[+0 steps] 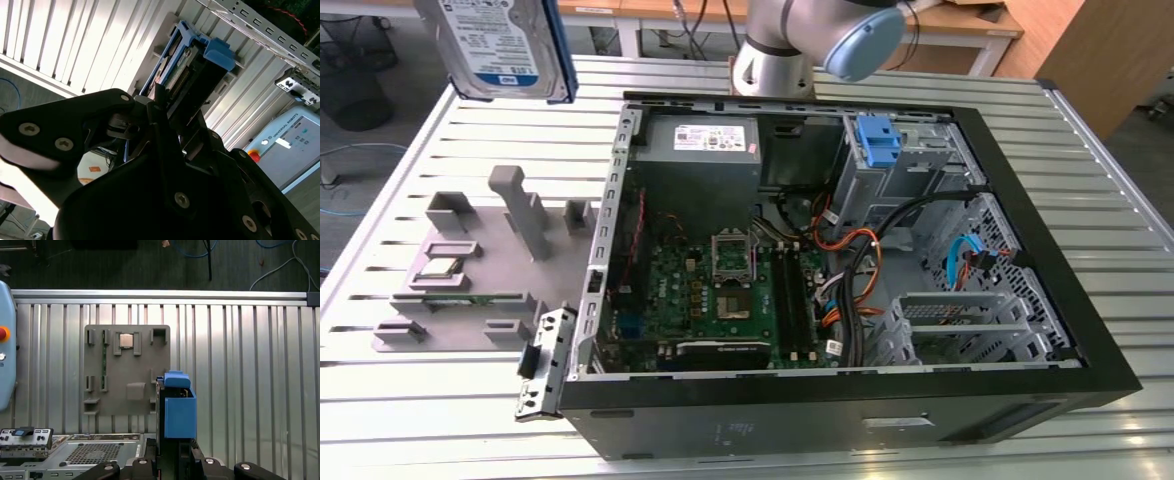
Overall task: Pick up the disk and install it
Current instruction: 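Pick up the disk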
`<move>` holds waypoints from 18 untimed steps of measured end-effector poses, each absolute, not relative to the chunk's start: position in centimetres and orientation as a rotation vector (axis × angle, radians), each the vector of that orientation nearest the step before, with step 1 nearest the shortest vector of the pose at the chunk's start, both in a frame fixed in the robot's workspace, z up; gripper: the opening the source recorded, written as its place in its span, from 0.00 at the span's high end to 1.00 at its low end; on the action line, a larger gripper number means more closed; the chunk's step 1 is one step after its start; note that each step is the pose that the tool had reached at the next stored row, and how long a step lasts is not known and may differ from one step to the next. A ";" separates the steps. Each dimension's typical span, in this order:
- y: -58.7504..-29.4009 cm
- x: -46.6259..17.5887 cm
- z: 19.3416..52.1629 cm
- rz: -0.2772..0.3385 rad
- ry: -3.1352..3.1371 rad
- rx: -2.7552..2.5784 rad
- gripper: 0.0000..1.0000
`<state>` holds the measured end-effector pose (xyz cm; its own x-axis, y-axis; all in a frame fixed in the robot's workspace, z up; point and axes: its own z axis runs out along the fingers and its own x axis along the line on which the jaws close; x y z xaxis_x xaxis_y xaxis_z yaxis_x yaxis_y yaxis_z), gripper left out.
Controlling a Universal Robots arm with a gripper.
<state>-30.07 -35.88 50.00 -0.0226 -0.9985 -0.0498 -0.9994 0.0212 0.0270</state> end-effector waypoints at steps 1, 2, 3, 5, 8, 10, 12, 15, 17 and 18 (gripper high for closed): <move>-35.9 -29.7 50.0 0.085 2.233 -2.184 0.65; -35.9 -29.4 50.0 0.085 2.233 -2.184 0.65; -35.9 -29.1 50.0 0.085 2.233 -2.184 0.65; -35.9 -28.5 50.0 0.085 2.233 -2.184 0.65; -35.9 -27.5 50.0 0.085 2.233 -2.184 0.65; -35.9 -26.9 50.0 0.085 2.233 -2.184 0.65; -35.9 -26.2 50.0 0.085 2.233 -2.184 0.65; -35.9 -25.3 50.0 0.085 2.233 -2.184 0.65; -35.9 -24.8 50.0 0.085 2.233 -2.184 0.65; -35.9 -24.5 50.0 0.085 2.233 -2.184 0.65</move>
